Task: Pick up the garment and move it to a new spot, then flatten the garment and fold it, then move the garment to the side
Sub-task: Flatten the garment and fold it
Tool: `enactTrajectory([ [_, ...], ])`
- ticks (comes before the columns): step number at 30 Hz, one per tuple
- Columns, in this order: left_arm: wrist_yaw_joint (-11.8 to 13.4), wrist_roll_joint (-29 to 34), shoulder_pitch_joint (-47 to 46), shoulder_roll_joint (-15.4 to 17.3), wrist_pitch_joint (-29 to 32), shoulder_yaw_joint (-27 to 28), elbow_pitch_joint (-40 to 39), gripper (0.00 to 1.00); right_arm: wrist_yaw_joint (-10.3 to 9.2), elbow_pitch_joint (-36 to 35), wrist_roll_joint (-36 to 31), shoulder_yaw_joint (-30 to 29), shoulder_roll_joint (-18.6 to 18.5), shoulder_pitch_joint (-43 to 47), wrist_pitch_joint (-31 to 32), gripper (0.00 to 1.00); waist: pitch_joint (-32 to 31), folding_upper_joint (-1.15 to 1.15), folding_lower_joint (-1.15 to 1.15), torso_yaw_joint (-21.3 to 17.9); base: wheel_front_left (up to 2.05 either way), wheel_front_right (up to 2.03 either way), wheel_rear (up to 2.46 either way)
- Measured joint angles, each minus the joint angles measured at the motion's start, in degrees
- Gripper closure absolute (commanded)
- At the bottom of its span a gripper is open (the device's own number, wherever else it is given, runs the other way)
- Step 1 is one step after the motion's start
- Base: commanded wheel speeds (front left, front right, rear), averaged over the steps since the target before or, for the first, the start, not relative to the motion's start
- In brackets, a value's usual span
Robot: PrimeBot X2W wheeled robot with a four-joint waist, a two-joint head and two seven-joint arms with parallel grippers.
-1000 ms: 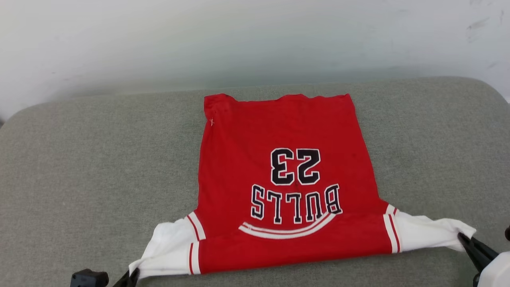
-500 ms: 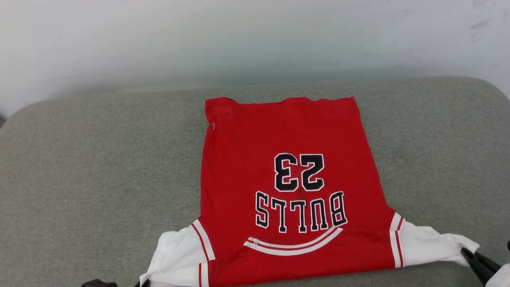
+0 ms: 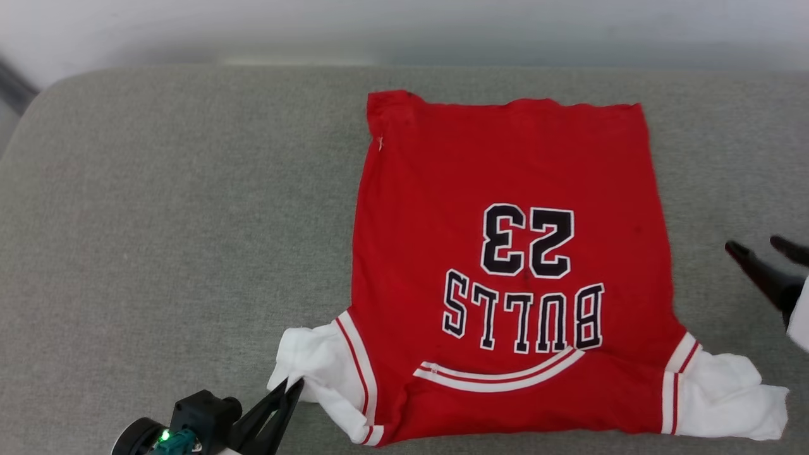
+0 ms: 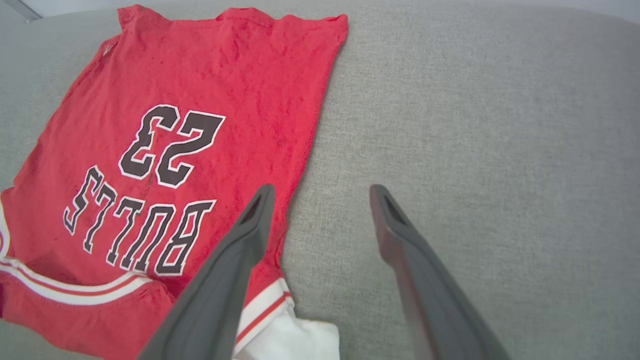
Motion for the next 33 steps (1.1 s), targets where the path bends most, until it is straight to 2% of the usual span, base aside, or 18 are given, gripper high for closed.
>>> enactTrajectory([
  [3,-0.1,0.9,-1.5,0.2,1.2,-0.8,-3.9,1.00,-0.01,2.0,-0.8,-2.7,2.0,-8.4,9.5,0.00,3.0,0.00,0.00,2.0,0.00,0.00,0.00],
  [7,-0.2,2.1,-2.9,0.2,2.4,-1.9,-8.6,1.00,-0.01,6.7,-6.1,-5.9,3.0,-18.9,21.6,0.00,7.0,0.00,0.00,5.1,0.00,0.00,0.00],
  [12,-0.2,3.2,-4.7,-0.4,3.7,-3.4,-13.2,1.00,-0.01,11.5,-14.6,-10.2,4.9,-30.9,30.6,0.00,12.0,0.00,0.01,9.1,0.00,0.00,0.00],
  [17,-0.4,4.2,-6.5,-1.5,4.1,-4.8,-16.1,1.00,-0.01,15.1,-22.4,-13.4,6.5,-39.2,35.1,0.00,16.5,0.00,0.01,13.0,0.00,0.00,0.00],
  [22,-0.7,5.0,-7.8,-2.5,3.9,-6.0,-17.3,1.00,-0.01,17.5,-28.7,-15.5,6.8,-43.0,37.6,0.00,20.2,0.00,0.01,16.3,0.00,0.00,0.00],
  [27,-0.7,5.4,-8.6,-3.3,3.5,-6.7,-17.2,1.00,-0.01,18.5,-32.4,-18.1,7.3,-44.8,38.9,0.00,22.7,0.00,0.00,18.8,0.00,0.00,0.00],
  [33,-0.7,5.4,-8.7,-3.7,3.1,-7.0,-16.5,1.00,-0.01,18.0,-33.2,-19.0,7.5,-44.0,39.3,0.00,23.7,0.00,-0.01,19.9,0.00,0.00,0.00],
])
